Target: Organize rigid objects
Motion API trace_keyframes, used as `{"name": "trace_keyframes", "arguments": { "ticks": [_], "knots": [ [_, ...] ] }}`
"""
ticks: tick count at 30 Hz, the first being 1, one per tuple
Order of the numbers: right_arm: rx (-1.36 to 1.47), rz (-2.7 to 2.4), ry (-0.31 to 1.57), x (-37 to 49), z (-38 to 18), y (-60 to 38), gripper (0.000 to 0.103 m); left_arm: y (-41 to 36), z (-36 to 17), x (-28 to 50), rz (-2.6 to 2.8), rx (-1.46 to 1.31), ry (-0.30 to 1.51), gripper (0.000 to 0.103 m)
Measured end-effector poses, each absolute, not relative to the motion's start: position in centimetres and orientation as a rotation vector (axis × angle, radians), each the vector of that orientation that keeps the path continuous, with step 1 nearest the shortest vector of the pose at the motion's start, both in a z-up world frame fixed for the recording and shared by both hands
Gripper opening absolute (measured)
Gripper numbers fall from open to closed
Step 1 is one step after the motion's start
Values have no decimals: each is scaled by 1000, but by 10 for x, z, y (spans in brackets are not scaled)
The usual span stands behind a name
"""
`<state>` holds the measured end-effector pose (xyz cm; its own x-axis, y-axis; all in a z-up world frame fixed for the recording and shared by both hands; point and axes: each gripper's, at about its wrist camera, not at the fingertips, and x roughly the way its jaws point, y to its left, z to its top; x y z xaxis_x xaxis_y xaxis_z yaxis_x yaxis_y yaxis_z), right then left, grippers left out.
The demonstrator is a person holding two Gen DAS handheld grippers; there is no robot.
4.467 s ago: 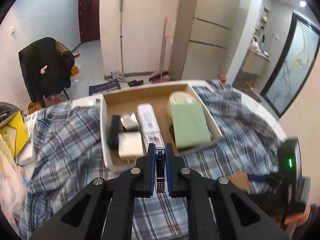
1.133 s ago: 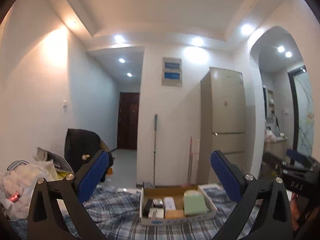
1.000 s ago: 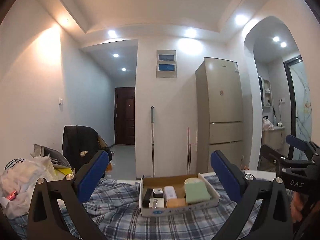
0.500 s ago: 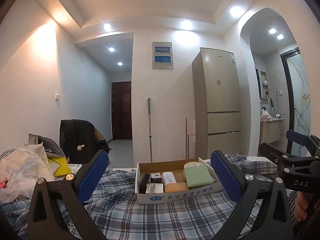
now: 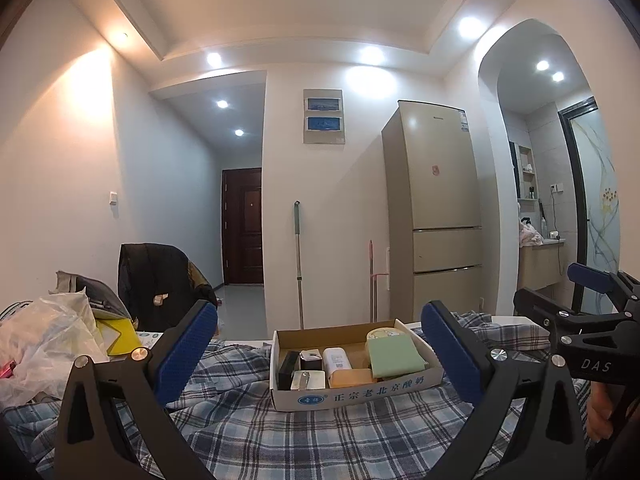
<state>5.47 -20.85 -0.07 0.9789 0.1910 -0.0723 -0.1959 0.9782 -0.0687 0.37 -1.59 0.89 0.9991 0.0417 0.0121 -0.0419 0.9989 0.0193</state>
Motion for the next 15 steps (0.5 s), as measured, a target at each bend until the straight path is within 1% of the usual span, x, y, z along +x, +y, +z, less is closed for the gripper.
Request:
{"name": "trace_keyframes", "arguments": {
  "ticks": [15],
  "knots": [
    [-63, 187, 92, 60, 1, -212, 103, -16, 7, -2, 56, 33, -24, 103]
  ]
}}
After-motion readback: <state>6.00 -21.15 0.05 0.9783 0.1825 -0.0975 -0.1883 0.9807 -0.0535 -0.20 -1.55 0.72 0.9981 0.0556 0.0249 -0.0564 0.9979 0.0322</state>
